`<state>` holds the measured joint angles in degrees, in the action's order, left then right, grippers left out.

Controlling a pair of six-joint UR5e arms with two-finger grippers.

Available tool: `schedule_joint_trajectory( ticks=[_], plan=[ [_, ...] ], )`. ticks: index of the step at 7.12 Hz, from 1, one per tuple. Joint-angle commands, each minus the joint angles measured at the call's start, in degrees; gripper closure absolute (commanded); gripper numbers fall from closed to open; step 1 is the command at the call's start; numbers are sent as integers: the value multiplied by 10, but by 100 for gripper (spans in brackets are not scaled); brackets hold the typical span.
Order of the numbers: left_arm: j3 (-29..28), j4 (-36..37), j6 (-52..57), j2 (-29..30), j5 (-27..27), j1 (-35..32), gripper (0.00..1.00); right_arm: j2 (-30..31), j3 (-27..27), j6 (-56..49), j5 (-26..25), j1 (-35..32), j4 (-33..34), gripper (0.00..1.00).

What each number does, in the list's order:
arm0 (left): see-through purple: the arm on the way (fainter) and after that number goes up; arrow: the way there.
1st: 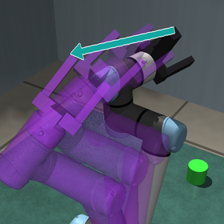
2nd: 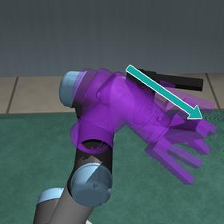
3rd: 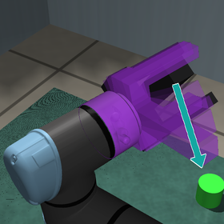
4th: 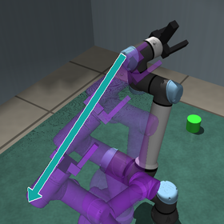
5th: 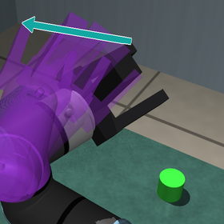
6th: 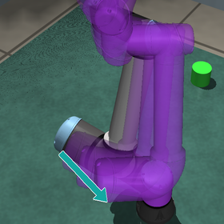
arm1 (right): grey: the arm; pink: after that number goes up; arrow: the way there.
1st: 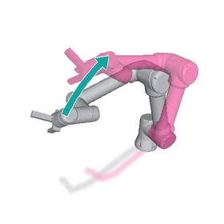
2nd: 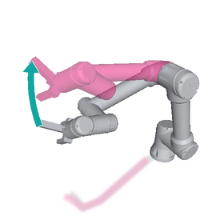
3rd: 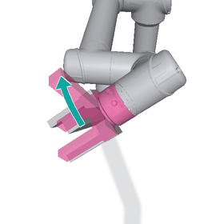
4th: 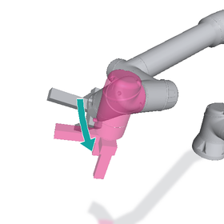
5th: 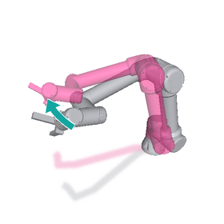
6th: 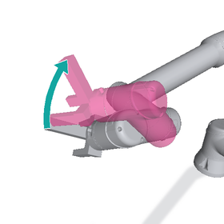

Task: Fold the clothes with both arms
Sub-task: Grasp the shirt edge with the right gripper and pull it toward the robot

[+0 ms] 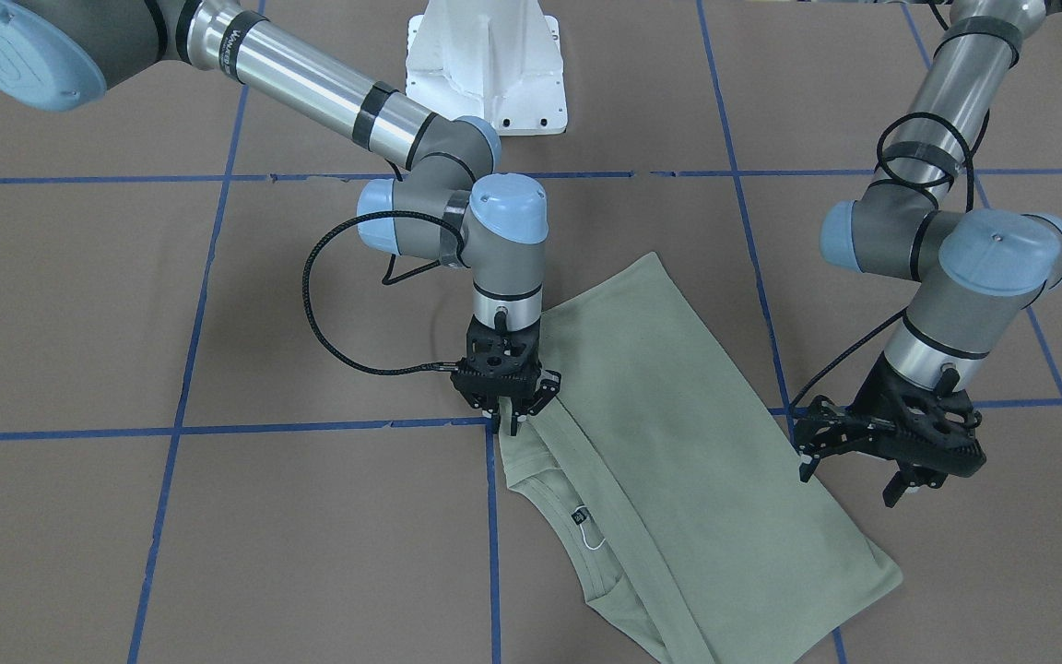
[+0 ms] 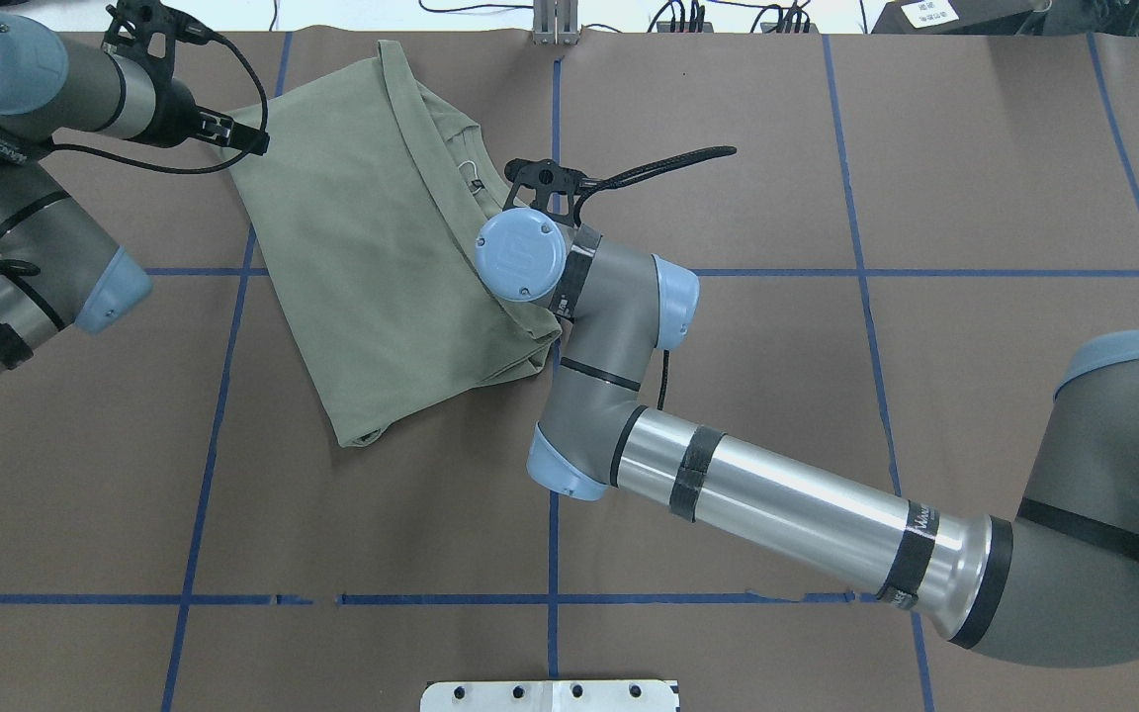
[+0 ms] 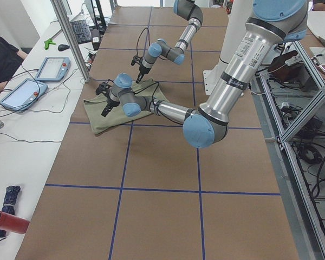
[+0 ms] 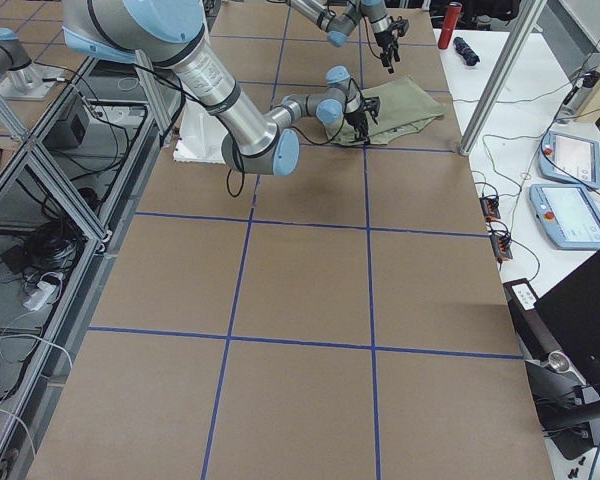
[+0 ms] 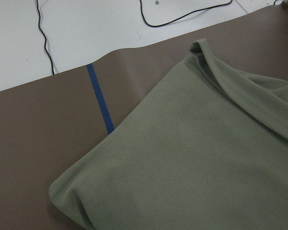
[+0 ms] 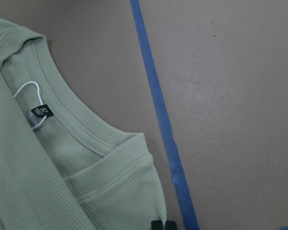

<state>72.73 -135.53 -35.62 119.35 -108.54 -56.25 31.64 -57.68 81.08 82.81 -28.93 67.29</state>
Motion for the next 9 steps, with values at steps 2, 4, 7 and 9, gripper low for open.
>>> schedule_joint_trajectory(
  ticks=[2, 4, 7, 9],
  plan=[
    [0, 0, -1, -1, 0, 0, 0, 43, -93, 0, 5, -1, 26, 100],
    [18, -1, -1, -18, -9, 0, 0, 173, -313, 3, -2, 35, 127, 100],
    [25, 0, -1, -25, -10, 1, 0, 355, -528, 25, -70, 125, 172, 100],
    [25, 0, -1, -25, -10, 1, 0, 366, -530, 43, -95, 151, 173, 94]
  ],
)
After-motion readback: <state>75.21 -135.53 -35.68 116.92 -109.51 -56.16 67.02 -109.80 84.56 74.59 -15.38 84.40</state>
